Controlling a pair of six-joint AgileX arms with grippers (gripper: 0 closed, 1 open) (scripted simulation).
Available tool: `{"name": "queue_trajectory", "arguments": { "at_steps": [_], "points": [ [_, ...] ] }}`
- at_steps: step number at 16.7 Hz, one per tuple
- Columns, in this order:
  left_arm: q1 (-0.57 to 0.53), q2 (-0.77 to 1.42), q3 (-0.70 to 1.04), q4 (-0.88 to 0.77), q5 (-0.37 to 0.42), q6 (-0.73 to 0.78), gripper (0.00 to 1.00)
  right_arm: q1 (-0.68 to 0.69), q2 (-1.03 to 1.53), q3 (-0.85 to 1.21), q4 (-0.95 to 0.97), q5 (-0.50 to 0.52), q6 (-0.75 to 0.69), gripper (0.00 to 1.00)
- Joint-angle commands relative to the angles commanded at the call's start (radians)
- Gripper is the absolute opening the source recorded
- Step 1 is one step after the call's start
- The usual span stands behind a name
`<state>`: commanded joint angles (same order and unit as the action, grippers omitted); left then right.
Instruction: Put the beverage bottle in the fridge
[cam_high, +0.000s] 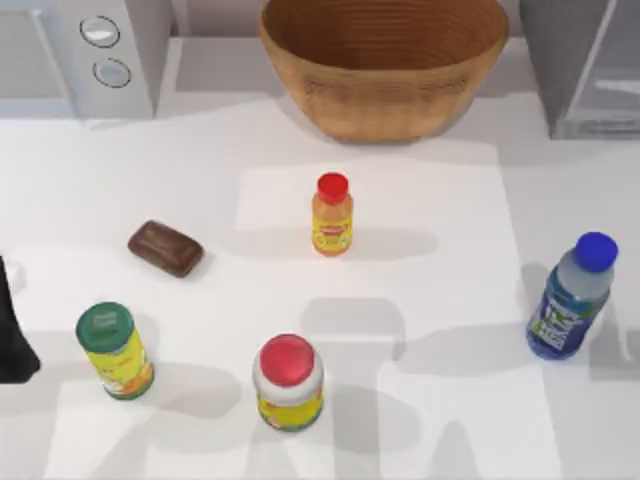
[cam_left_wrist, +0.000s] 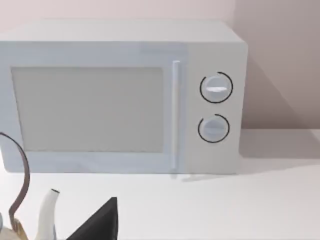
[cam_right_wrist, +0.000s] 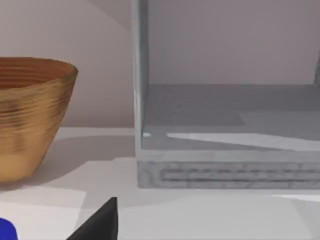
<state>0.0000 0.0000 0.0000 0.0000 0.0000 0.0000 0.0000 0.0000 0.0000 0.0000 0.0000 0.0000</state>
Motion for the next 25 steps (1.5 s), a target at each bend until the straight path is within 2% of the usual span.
{"name": "queue_trajectory", "arguments": {
  "at_steps": [4,7,19,25],
  "points": [
    [0.0,0.0,0.0,0.0,0.0,0.0,1.0,-0.012,0.033,0.022,0.003,-0.004,-0.014,1.0],
    [0.0,0.0,0.0,0.0,0.0,0.0,1.0,-0.031,0.148,0.079,0.004,-0.05,-0.06,1.0],
    [0.0,0.0,0.0,0.0,0.0,0.0,1.0,-0.045,0.881,0.306,-0.018,-0.501,-0.404,1.0],
    [0.0,0.0,0.0,0.0,0.0,0.0,1.0,-0.065,1.102,0.36,-0.036,-0.639,-0.554,1.0]
  ]
}}
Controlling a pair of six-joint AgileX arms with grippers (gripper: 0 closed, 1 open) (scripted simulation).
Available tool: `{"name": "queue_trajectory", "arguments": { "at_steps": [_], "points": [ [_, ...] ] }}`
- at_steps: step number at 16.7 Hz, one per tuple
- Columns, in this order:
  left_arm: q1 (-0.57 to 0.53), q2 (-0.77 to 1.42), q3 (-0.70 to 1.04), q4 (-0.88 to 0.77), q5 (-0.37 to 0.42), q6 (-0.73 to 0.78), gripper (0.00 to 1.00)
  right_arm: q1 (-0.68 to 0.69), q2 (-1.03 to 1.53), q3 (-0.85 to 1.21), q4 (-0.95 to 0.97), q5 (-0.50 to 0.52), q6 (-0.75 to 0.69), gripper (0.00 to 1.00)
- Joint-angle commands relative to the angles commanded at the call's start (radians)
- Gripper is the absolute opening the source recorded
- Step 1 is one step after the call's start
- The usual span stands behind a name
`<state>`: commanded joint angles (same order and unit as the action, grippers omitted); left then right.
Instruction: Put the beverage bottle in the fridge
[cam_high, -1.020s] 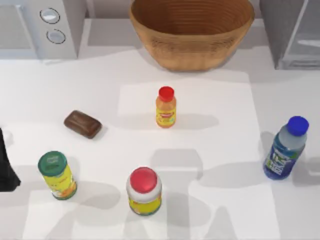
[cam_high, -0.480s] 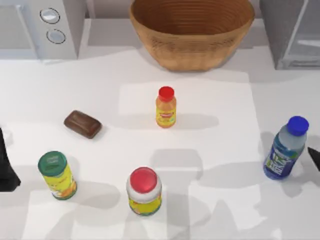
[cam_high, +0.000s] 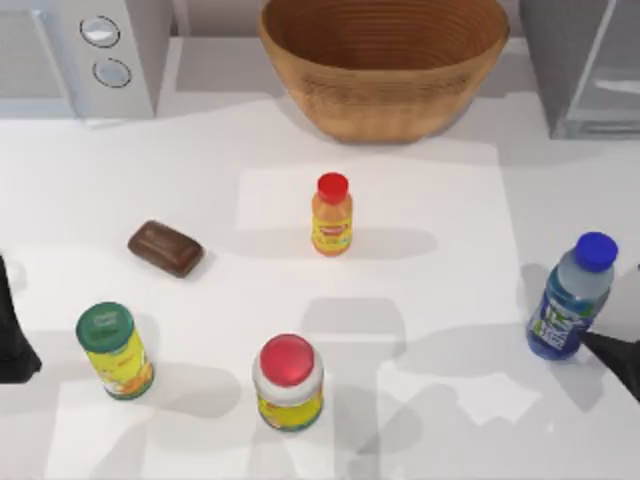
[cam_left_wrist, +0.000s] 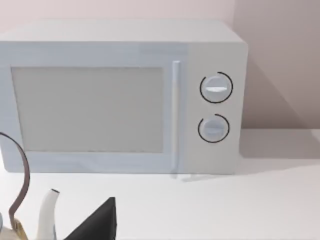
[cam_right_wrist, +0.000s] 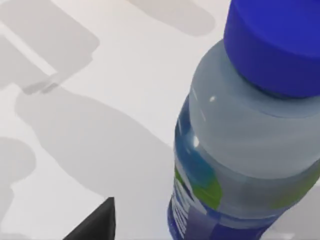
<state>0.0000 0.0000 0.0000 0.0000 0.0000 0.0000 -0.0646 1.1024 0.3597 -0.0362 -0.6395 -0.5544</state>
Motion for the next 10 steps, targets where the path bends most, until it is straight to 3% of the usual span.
{"name": "queue_trajectory", "arguments": {
  "at_steps": [10],
  "points": [
    [0.0,0.0,0.0,0.0,0.0,0.0,1.0,0.033,0.089,0.007,0.07,0.012,0.016,1.0]
  ]
}}
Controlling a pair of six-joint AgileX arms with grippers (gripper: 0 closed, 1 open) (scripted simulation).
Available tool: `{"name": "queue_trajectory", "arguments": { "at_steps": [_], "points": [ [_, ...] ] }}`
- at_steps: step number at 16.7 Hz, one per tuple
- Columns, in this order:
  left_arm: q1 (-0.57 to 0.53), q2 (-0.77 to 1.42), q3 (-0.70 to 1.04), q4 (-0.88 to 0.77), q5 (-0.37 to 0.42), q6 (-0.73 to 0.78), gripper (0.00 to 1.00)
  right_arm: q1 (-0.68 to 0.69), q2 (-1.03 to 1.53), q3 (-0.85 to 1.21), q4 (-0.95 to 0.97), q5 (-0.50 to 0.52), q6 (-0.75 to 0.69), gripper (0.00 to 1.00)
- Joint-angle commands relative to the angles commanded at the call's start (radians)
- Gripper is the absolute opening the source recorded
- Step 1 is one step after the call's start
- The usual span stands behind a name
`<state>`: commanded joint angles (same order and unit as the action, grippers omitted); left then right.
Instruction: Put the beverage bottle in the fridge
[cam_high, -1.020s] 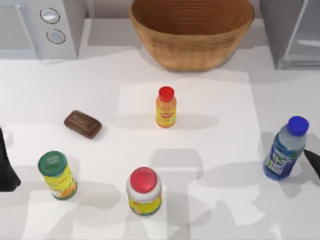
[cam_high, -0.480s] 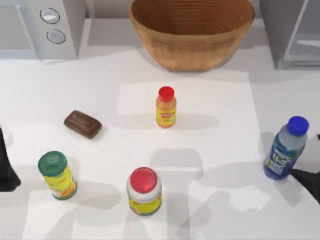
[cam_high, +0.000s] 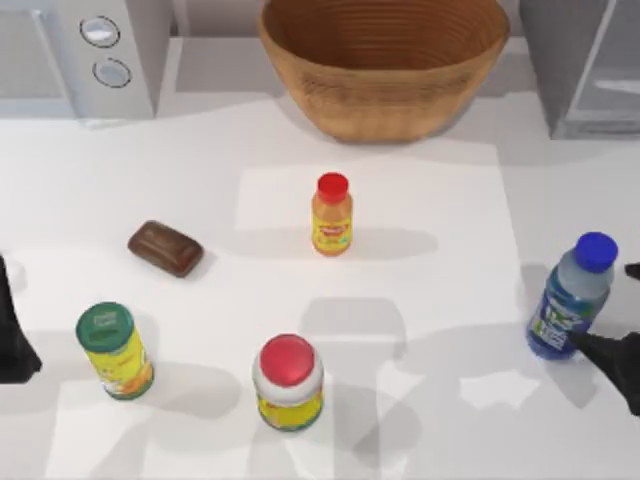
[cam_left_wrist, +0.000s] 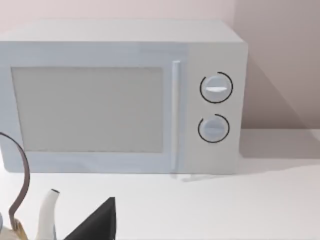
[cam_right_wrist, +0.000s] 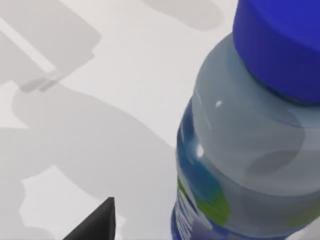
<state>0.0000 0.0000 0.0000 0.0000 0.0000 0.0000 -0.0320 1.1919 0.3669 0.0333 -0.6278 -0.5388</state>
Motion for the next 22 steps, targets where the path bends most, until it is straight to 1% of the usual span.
{"name": "queue_trajectory", "arguments": {
  "at_steps": [6,8,12,22],
  "points": [
    [0.0,0.0,0.0,0.0,0.0,0.0,1.0,0.111,0.226,0.002,0.288,0.083,0.098,1.0],
    [0.0,0.0,0.0,0.0,0.0,0.0,1.0,0.133,0.262,0.003,0.326,0.1,0.115,1.0],
    [0.0,0.0,0.0,0.0,0.0,0.0,1.0,0.135,0.264,0.003,0.329,0.102,0.117,1.0],
    [0.0,0.0,0.0,0.0,0.0,0.0,1.0,0.135,0.264,0.003,0.329,0.102,0.117,0.25]
  ]
}}
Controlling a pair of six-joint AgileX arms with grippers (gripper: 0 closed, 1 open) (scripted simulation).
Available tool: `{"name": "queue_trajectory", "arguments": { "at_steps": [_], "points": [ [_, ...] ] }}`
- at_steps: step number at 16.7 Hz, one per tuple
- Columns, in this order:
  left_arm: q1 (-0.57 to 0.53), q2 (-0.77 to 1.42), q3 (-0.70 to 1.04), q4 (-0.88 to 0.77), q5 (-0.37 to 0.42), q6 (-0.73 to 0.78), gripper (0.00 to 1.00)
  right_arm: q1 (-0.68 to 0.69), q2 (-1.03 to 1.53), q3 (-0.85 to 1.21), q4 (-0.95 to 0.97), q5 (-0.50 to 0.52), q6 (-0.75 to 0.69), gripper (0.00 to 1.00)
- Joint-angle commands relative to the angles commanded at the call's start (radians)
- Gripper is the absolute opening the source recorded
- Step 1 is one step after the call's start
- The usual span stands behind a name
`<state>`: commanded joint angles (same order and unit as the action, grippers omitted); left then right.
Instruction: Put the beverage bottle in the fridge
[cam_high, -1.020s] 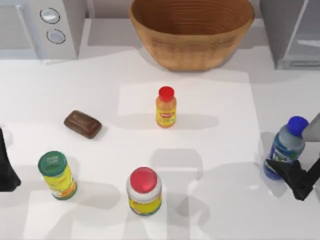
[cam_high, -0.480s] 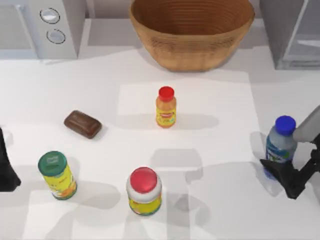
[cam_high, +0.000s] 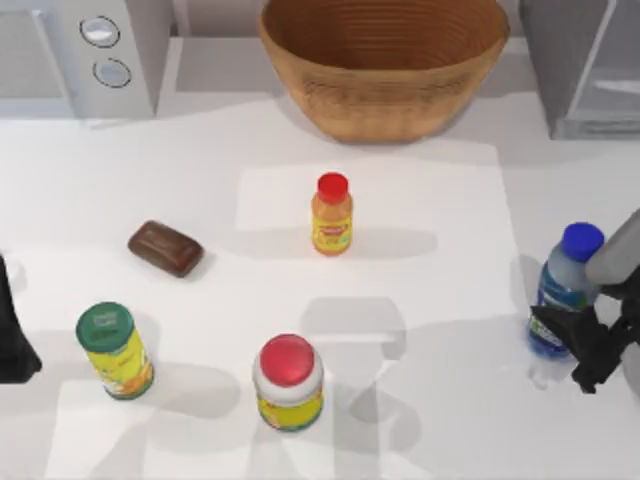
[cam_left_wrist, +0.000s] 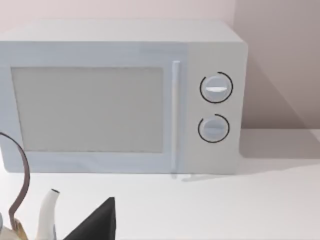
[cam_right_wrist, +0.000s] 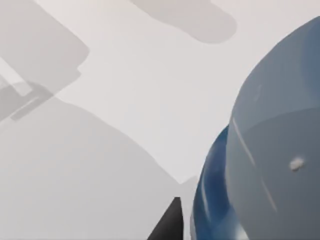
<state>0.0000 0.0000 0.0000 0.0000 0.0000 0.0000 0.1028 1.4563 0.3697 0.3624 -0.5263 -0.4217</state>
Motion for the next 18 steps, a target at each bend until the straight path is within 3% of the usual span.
{"name": "queue_trajectory", "arguments": {
  "at_steps": [3,4,13,18],
  "points": [
    [0.0,0.0,0.0,0.0,0.0,0.0,1.0,0.0,0.0,0.0,0.0,0.0,0.0,0.03],
    [0.0,0.0,0.0,0.0,0.0,0.0,1.0,0.0,0.0,0.0,0.0,0.0,0.0,0.01],
    [0.0,0.0,0.0,0.0,0.0,0.0,1.0,-0.003,0.0,0.002,-0.003,-0.002,-0.001,0.01],
    [0.0,0.0,0.0,0.0,0.0,0.0,1.0,-0.12,-0.003,0.065,-0.166,-0.095,-0.128,0.01]
  ]
}}
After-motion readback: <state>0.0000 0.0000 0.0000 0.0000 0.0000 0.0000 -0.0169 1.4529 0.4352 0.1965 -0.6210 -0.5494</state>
